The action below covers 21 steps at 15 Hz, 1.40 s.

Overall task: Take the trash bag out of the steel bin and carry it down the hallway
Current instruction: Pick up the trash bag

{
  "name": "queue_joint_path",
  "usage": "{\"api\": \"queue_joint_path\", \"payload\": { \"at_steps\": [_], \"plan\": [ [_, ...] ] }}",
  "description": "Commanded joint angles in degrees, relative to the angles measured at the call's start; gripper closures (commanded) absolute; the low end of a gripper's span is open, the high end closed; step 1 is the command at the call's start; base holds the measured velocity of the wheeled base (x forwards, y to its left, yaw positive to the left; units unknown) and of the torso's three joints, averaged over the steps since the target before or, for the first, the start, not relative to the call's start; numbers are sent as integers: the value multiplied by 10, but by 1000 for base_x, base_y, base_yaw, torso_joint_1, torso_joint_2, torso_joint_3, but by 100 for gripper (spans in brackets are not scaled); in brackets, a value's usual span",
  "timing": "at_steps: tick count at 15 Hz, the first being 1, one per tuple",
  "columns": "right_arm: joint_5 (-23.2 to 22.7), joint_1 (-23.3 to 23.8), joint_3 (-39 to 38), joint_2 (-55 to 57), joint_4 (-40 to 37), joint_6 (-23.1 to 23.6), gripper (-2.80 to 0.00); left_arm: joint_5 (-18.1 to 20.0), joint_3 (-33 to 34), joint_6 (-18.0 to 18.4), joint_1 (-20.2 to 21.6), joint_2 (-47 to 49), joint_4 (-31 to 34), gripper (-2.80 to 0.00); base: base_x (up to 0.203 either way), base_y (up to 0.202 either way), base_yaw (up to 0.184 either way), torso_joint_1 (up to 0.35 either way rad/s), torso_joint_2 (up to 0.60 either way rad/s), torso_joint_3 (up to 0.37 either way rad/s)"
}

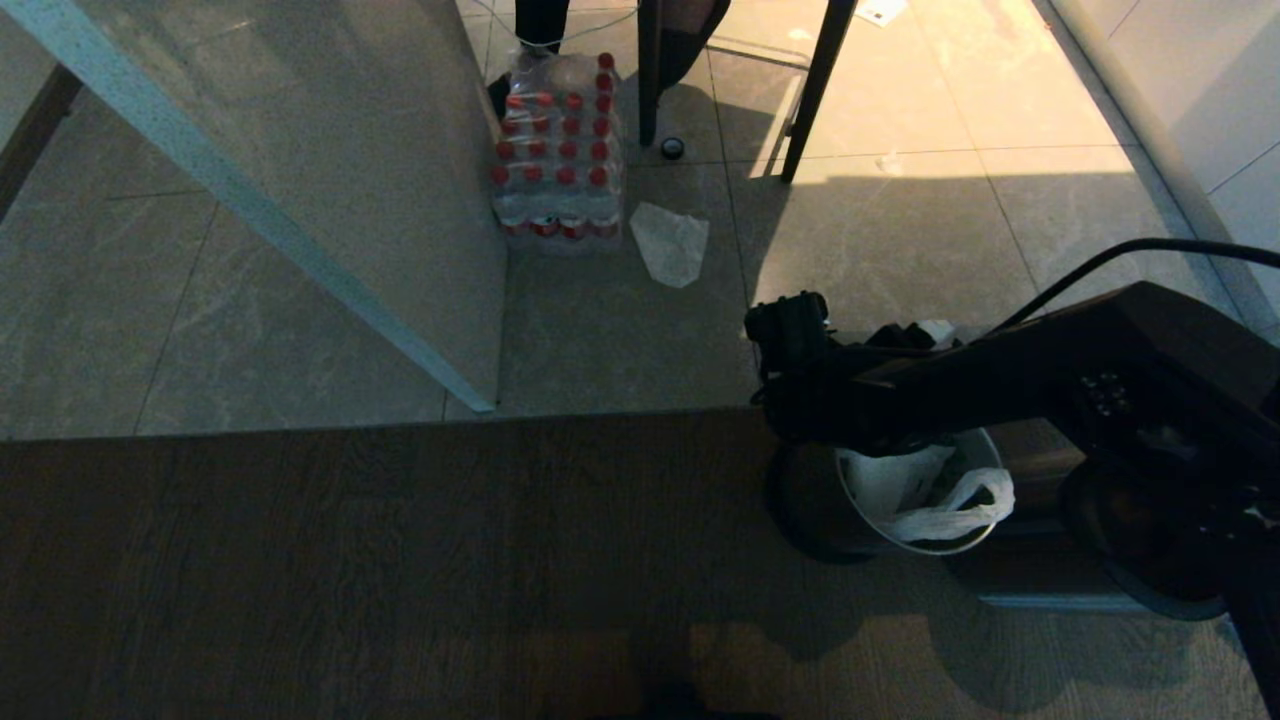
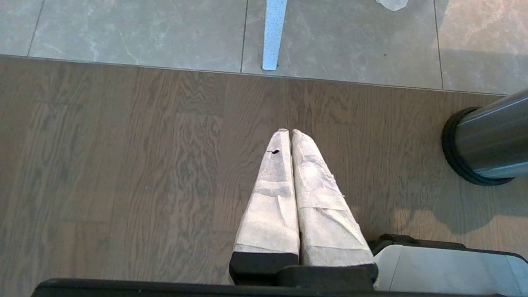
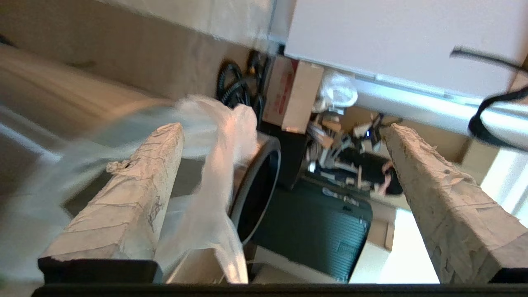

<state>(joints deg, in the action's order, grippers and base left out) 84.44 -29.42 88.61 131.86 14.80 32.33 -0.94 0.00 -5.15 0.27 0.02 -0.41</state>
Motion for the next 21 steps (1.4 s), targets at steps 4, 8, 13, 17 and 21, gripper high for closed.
{"api": "queue_joint_path", "payload": {
  "at_steps": [4, 8, 13, 17, 21],
  "plan": [
    [2, 26, -100, -57, 41, 2, -280, 0, 0, 0, 1, 0, 0, 0, 0, 0, 0, 0, 0, 0],
    [0, 26, -70, -55, 42, 1, -280, 0, 0, 0, 0, 0, 0, 0, 0, 0, 0, 0, 0, 0],
    [6, 29, -49, -37, 21, 6, -280, 0, 0, 0, 0, 0, 0, 0, 0, 0, 0, 0, 0, 0],
    [4, 23, -47, -36, 9, 5, -280, 0, 0, 0, 1, 0, 0, 0, 0, 0, 0, 0, 0, 0],
    [0, 10, -103, -63, 13, -2, -280, 0, 0, -1, 0, 0, 0, 0, 0, 0, 0, 0, 0, 0]
  ]
}}
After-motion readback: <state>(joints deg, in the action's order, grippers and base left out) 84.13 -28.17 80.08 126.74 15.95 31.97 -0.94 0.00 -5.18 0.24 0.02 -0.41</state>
